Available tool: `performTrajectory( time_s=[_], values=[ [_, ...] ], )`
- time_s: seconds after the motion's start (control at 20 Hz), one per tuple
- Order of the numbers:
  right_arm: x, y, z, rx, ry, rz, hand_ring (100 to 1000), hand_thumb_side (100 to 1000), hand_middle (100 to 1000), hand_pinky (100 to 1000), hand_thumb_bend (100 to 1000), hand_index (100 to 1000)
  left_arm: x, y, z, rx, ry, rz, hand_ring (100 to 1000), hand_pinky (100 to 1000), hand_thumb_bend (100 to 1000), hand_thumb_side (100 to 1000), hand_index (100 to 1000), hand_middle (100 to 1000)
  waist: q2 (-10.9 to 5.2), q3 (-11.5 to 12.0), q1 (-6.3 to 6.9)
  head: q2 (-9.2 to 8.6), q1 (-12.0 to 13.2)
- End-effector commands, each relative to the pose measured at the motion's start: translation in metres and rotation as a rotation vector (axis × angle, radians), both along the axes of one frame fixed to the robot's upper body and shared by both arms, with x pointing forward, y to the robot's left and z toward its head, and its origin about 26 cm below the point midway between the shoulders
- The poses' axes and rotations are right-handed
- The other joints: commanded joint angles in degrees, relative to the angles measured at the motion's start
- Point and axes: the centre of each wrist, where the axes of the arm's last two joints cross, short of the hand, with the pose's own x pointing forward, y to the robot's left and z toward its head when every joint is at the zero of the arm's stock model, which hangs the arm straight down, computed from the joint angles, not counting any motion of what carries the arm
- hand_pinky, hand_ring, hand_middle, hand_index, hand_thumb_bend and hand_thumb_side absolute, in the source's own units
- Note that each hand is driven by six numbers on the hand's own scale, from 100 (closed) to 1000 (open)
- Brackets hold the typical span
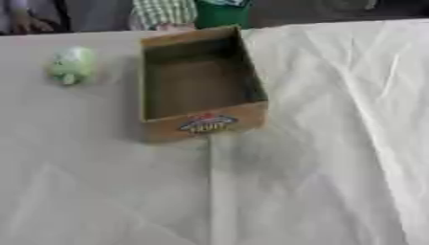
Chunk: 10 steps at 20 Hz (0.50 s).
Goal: Pick up objects on the table and place them in the box.
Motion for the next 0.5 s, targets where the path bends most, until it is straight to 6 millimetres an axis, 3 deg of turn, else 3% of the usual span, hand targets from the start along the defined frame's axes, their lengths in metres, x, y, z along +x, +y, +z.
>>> performTrajectory(
  time_s=[0.05, 0.5],
  values=[
    [-0.004, 0.0, 0.012, -0.037, -0.024, 0.005, 789, 738, 828, 841, 100, 932, 0.006, 0.0, 0.009, 0.085, 0.103, 0.043, 866, 725, 770, 970, 1000, 817, -1.34, -0.13, -0.16, -0.94, -0.04],
    [-0.004, 0.0, 0.011, -0.046, -0.018, 0.015, 786, 736, 821, 840, 100, 928, 0.036, -0.011, -0.001, 0.124, 0.35, 0.023, 947, 796, 698, 777, 1000, 905, -1.18, -0.39, -0.04, -0.9, -0.33]
  ],
)
